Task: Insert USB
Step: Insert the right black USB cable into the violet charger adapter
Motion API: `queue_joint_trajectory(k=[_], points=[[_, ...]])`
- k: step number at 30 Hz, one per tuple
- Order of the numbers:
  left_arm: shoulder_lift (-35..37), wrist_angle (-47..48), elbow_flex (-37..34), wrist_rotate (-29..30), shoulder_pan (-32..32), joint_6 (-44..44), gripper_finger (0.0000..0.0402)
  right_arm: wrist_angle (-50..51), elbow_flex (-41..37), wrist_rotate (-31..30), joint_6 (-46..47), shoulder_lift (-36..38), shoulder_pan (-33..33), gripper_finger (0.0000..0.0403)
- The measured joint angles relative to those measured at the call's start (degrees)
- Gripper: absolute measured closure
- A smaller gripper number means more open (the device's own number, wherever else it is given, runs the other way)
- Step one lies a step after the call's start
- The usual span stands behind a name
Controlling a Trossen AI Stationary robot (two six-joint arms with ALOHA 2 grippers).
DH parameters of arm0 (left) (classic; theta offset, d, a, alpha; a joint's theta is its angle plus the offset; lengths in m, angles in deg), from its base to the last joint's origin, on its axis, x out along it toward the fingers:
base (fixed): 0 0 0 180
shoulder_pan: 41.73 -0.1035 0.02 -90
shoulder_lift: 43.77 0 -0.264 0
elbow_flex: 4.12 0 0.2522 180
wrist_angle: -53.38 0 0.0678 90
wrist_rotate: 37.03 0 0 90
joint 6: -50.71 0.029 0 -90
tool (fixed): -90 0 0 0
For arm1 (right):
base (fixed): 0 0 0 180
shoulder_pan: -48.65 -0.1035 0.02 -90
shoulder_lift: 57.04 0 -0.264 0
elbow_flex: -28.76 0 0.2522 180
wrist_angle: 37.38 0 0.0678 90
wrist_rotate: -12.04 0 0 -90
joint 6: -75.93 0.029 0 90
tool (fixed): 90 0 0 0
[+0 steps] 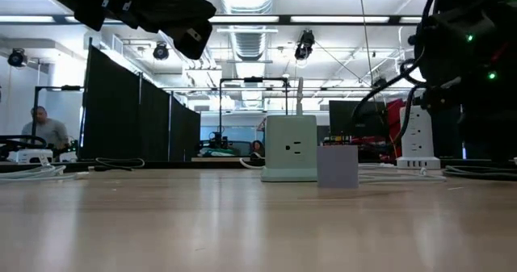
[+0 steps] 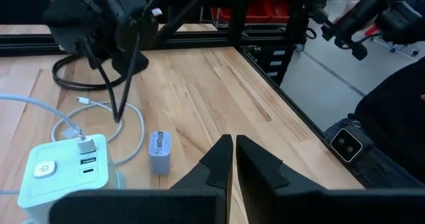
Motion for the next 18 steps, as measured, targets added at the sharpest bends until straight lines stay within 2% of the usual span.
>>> queue_joint_trajectory(k=[4,8,14,18], points=[[0.0,0.0,0.0,0.02,0.0,0.0,0.0393,-5.7,0.1,2.23,-4.62,-3.07,-0.03,0.0402],[0.0,-0.02,0.0,0.01,0.0,0.0,0.0393,-4.56,2.26,4.18,-5.38,-5.31,-1.78,0.0402],[-0.02,-0.1,-0.02,0.01,0.0,0.0,0.0393,-6.6,6.4,12.2,-4.85,-3.77,-6.85,0.0403],[-0.02,0.0,-0.02,0.0,0.0,0.0,0.0393,-6.53,7.93,14.86,-5.04,-2.93,-10.34,0.0403]])
